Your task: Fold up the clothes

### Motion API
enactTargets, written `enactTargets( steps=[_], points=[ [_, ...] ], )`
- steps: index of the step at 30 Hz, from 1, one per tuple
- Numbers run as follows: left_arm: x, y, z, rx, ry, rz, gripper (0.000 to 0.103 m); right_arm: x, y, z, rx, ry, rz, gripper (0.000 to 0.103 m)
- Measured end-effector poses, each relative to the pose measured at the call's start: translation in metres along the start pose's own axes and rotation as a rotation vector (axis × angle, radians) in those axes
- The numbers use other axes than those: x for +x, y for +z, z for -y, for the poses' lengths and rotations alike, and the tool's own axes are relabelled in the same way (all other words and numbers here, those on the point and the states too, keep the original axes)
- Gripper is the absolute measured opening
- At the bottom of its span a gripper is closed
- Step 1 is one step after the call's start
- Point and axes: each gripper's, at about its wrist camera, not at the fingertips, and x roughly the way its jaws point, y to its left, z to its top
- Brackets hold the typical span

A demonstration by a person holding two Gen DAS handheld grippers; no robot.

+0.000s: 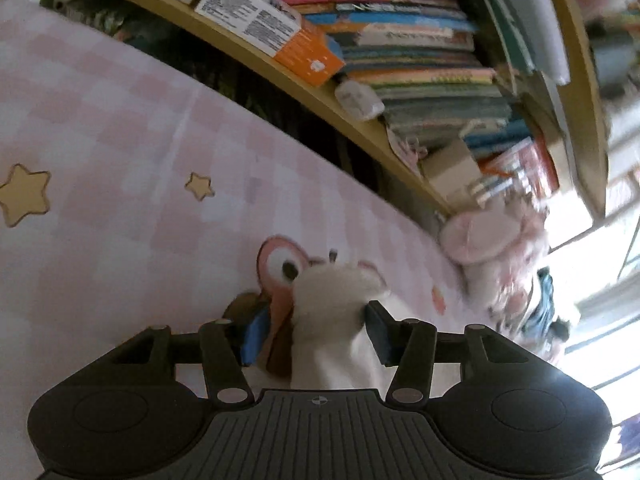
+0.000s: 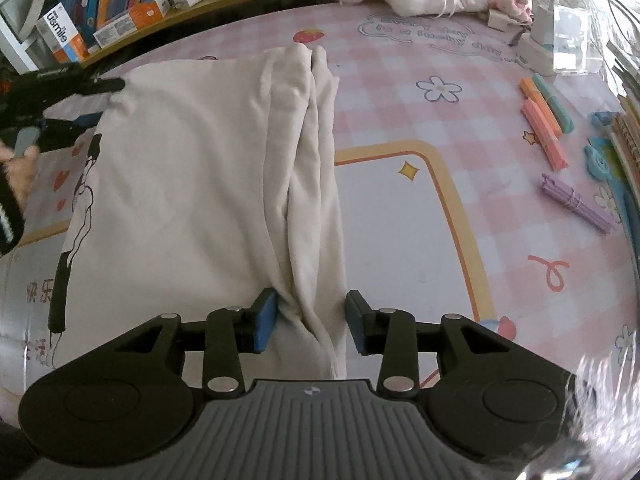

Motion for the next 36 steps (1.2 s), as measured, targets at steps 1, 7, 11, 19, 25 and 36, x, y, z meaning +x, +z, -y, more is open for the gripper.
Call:
enactTargets(
  steps=[1, 7, 11, 19, 25, 36],
  points=[
    [0.002, 0.001, 0.002, 0.003, -0.001, 0.001, 0.045, 0.000, 0.000, 0.000, 0.002, 0.000, 0.000, 0.035],
    [-0.021, -0.013, 0.046, 0.311, -0.086, 0.140, 0.015, 0.001, 0.001, -0.002, 0.008, -0.003, -0.004, 0.035],
    [-0.003, -0.010, 0.052, 0.391, 0.058, 0.111, 0.021, 0.001, 0.002, -0.003, 0.012, -0.009, -0.004, 0.036],
    [-0.023, 0.005, 0.019, 0.110, 0.066, 0.116, 0.057, 0.001, 0.001, -0.003, 0.007, -0.008, 0.001, 0.037],
    [-0.057, -0.047, 0.022, 0.162, 0.092, 0.038, 0.053, 0.000, -0.002, -0.002, -0.006, 0.001, 0.013, 0.037],
    [-0.075, -0.112, 0.041, 0.172, 0.197, 0.007, 0.053, -0.001, -0.004, 0.000, -0.035, 0.028, 0.031, 0.037]
  ],
)
